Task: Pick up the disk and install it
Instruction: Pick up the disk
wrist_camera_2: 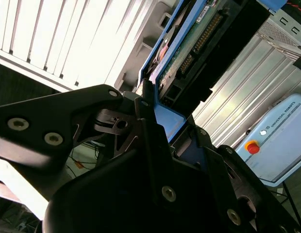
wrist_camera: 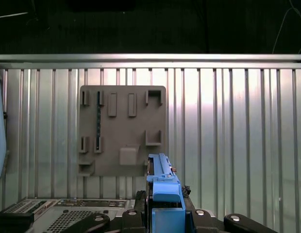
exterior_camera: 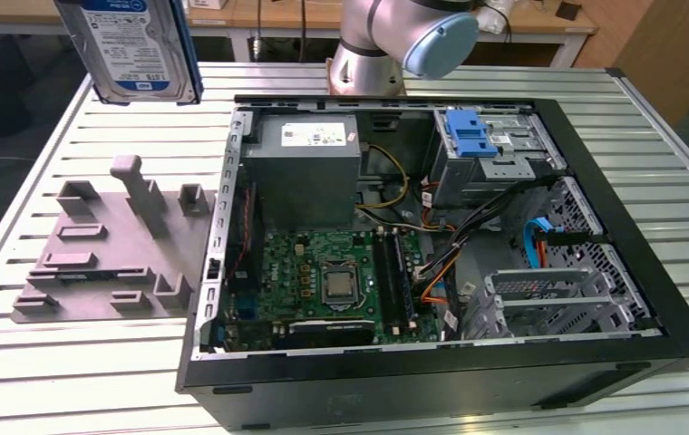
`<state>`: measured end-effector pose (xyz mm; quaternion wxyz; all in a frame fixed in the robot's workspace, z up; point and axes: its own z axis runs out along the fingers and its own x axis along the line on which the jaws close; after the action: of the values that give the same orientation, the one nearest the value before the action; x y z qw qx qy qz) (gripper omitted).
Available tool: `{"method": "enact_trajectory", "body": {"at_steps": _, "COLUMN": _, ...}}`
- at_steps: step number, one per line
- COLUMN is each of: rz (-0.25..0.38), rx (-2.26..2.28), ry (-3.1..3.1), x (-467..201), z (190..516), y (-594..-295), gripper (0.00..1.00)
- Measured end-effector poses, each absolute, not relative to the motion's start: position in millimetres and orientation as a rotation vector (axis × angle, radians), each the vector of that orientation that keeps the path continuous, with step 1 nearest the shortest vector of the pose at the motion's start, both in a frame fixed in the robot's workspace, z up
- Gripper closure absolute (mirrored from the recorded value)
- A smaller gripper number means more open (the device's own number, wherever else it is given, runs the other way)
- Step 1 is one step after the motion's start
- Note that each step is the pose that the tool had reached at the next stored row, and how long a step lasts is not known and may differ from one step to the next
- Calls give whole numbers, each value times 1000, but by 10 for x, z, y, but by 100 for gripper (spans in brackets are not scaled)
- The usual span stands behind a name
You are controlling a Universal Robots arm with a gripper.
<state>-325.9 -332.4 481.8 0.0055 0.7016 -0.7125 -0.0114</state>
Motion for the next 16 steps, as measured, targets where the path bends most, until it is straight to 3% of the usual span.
{"method": "enact_trajectory", "body": {"at_steps": 16, "rz": -36, "rx": 2196, "ry": -2231, "x": -3192, "z": 4818, "y": -3324, "gripper": 64}}
